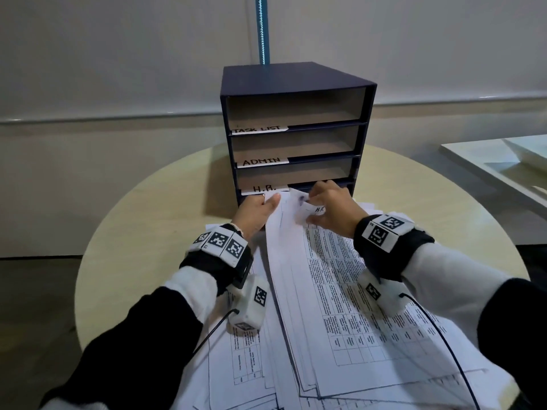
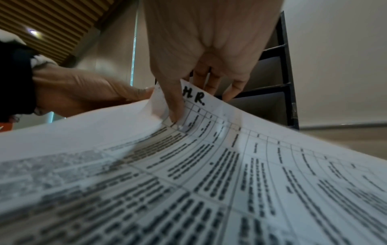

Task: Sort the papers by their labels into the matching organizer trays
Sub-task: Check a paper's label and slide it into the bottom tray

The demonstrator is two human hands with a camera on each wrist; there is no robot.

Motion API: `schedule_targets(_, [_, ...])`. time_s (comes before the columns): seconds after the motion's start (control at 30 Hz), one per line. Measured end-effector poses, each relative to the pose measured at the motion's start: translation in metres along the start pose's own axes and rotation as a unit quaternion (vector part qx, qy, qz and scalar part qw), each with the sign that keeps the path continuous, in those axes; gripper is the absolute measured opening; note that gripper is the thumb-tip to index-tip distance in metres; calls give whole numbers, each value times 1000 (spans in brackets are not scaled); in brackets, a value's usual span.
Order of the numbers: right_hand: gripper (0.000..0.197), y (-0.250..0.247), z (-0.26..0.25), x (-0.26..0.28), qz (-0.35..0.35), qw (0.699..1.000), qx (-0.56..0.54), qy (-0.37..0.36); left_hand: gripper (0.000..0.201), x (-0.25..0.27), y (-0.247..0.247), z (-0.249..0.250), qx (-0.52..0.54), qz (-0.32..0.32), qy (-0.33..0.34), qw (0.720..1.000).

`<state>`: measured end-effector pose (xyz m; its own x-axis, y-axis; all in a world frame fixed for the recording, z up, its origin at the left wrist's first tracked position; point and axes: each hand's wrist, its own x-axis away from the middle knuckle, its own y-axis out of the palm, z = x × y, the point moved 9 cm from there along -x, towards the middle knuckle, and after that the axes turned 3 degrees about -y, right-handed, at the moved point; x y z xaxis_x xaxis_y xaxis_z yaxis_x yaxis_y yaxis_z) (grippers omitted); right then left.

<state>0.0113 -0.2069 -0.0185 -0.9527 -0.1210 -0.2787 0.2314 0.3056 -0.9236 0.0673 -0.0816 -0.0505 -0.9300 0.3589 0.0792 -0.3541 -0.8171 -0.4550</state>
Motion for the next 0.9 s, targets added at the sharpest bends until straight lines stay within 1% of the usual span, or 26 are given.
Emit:
schedule_targets(0.07, [29, 2, -4, 1, -8, 999, 29, -15, 45, -3, -3, -9, -18, 9, -19, 1000])
schedule_targets(0.1, [27, 3, -4, 3, -13, 999, 39, -21, 41, -4, -3, -13, -24, 9, -28, 999])
schedule_targets(0.2, [24, 4, -4, 6, -14, 999, 19, -32, 16, -7, -3, -21, -10, 6, -50, 999])
schedule_targets(0.23, [22, 5, -5, 6, -14, 999, 4, -35, 21, -7, -4, -24, -3, 11, -59, 998])
schedule_targets(0.27, [22, 6, -5, 7, -19, 999, -5, -34, 32, -6, -3, -26, 2, 11, -71, 997])
schedule_targets(0.33, [23, 6, -5, 7, -31, 999, -2, -27, 48, -4, -1, -25, -2, -3, -67, 998])
schedule_targets(0.37, [24, 5, -6, 5, -31, 999, -3, -24, 52, -3, 0, -23, -6, -14, -59, 998])
schedule_targets(0.4, [27, 3, -7, 4, -28, 999, -8, -22, 50, -1, 3, -19, -9, -24, -50, 998])
schedule_targets(0.47, [31, -4, -13, -2, -11, 999, -26, -29, 28, 4, 7, -6, -8, -46, -12, 999])
schedule_targets(0.5, [31, -8, -17, -7, 6, 999, -32, -38, 32, 9, 10, 2, -7, -66, 6, 998])
schedule_targets(0.57, [30, -17, -21, -17, 37, 998, -36, -43, 74, 19, 18, 12, 7, -109, 12, 994])
schedule_targets(0.6, [31, -22, -22, -21, 49, 997, -39, -34, 85, 21, 20, 12, 26, -118, 8, 993])
schedule_targets(0.63, [31, -26, -21, -25, 61, 997, -46, -25, 82, 23, 20, 13, 55, -118, 4, 991])
schedule_targets(0.7, [24, -34, -26, -30, 73, 996, -55, -20, 48, 24, 21, 10, 108, -115, -3, 987])
schedule_targets(0.73, [19, -35, -31, -31, 66, 996, -54, -26, 37, 22, 19, 9, 95, -99, -1, 991])
schedule_targets(0.77, [17, -35, -35, -31, 56, 996, -55, -35, 35, 21, 16, 10, 70, -74, 8, 995])
schedule_targets(0.8, [19, -34, -38, -29, 47, 996, -60, -40, 33, 18, 12, 9, 36, -47, 14, 998])
schedule_targets(0.83, [26, -34, -36, -28, 51, 996, -70, -36, 33, 16, 7, 11, 19, -19, 17, 999])
schedule_targets(0.87, [34, -36, -30, -26, 67, 995, -74, -16, 33, 14, 1, 11, 17, 7, 14, 1000])
schedule_targets(0.9, [42, -42, -17, -23, 103, 992, -68, 24, 33, 12, -5, 12, 29, 30, 18, 999])
